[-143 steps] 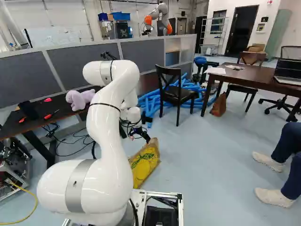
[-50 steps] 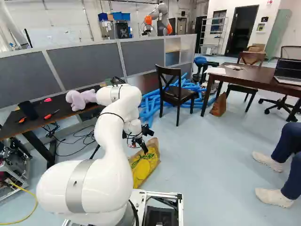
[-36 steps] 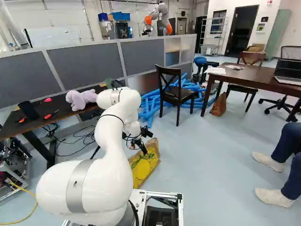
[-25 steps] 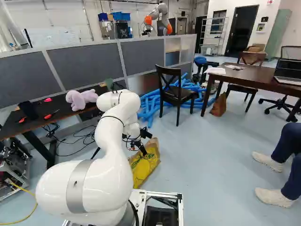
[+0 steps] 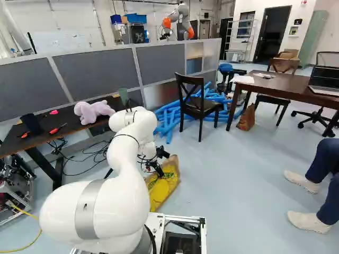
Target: Pick up the bag on the ground and place it on the table
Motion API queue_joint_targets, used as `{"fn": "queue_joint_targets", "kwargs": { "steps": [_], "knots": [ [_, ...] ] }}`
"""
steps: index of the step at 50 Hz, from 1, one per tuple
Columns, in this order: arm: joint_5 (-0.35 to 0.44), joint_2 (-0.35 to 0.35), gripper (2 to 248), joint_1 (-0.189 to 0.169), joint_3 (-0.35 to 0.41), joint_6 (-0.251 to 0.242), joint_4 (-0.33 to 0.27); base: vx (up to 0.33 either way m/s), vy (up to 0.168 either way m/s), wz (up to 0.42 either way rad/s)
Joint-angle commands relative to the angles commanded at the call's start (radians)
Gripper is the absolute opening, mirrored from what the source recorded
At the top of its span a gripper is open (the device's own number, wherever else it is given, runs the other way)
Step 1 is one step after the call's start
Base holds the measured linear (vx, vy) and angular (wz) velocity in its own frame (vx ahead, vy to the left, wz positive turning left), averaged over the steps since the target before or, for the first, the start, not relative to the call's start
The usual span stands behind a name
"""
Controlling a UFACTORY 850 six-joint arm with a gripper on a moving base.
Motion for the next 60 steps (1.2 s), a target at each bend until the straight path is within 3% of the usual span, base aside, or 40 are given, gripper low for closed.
{"fn": "queue_joint_targets", "kwargs": {
  "steps": [18,19,24,25,29,30,34,35,39,40,45,46,60],
  "knots": [
    [0.0,-0.043,244,0.014,-0.047,0.0,0.0,0.0,0.0,0.0],
    [0.0,-0.043,208,0.014,-0.047,0.0,0.0,0.0,0.0,0.0],
    [0.0,-0.044,208,0.014,-0.048,0.0,0.0,0.0,0.0,0.0],
    [0.0,-0.044,172,0.014,-0.048,0.0,0.0,0.0,0.0,0.0],
    [0.0,-0.044,172,0.014,-0.048,0.0,0.0,0.0,0.0,0.0],
    [0.0,-0.044,135,0.014,-0.048,0.0,0.0,0.0,0.0,0.0],
    [0.0,-0.044,135,0.014,-0.048,0.0,0.0,0.0,0.0,0.0],
    [0.0,-0.044,97,0.014,-0.048,0.0,0.0,0.0,0.0,0.0],
    [0.0,-0.044,97,0.014,-0.048,0.0,0.0,0.0,0.0,0.0],
    [0.0,-0.044,60,0.014,-0.048,0.0,0.0,0.0,0.0,0.0],
    [0.0,-0.043,60,0.014,-0.047,0.0,0.0,0.0,0.0,0.0],
    [0.0,-0.042,25,0.015,-0.046,0.0,0.0,0.0,0.0,0.0],
    [0.0,0.005,22,0.028,0.004,0.0,-0.006,0.0,0.0,0.0]
  ]
}}
